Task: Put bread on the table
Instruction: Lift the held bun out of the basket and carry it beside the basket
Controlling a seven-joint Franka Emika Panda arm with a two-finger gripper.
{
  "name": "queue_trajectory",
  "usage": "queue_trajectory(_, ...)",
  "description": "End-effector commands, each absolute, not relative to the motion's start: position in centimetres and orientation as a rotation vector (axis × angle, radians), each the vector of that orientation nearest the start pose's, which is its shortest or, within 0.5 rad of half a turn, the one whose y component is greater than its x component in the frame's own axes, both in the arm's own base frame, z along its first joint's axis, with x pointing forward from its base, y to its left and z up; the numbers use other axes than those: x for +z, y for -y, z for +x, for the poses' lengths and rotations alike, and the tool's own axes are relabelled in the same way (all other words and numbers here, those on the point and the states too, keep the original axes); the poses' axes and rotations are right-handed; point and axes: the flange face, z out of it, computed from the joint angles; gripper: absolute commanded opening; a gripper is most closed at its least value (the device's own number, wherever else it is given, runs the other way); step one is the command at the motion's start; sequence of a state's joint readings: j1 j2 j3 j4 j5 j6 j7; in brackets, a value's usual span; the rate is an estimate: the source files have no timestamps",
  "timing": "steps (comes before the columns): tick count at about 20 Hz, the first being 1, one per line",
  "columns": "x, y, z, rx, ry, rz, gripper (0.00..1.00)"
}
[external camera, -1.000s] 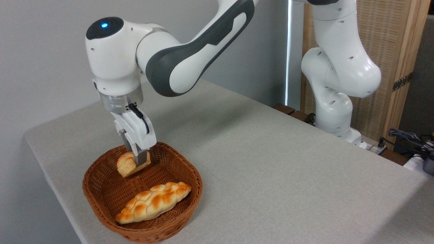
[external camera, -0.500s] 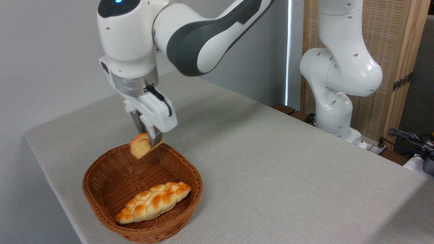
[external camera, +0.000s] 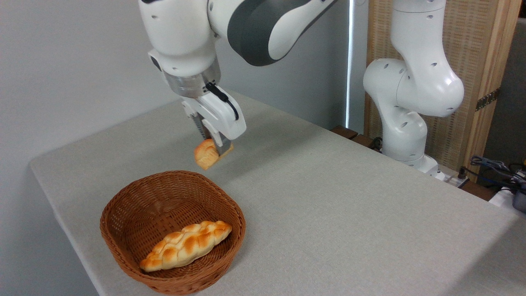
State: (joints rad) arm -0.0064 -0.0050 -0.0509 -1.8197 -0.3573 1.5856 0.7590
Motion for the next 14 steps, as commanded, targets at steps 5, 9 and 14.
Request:
queue_trajectory(5,47.0,10.4,47.8,0.192,-1.466,-3.224,0.74)
queue_trajectory(9,45.2,11.3,47.3,0.238,-1.480,-3.216,1.00)
queue_trajectory(14,44.9,11.5,47.1,0.253,-1.488,-3.208,1.00)
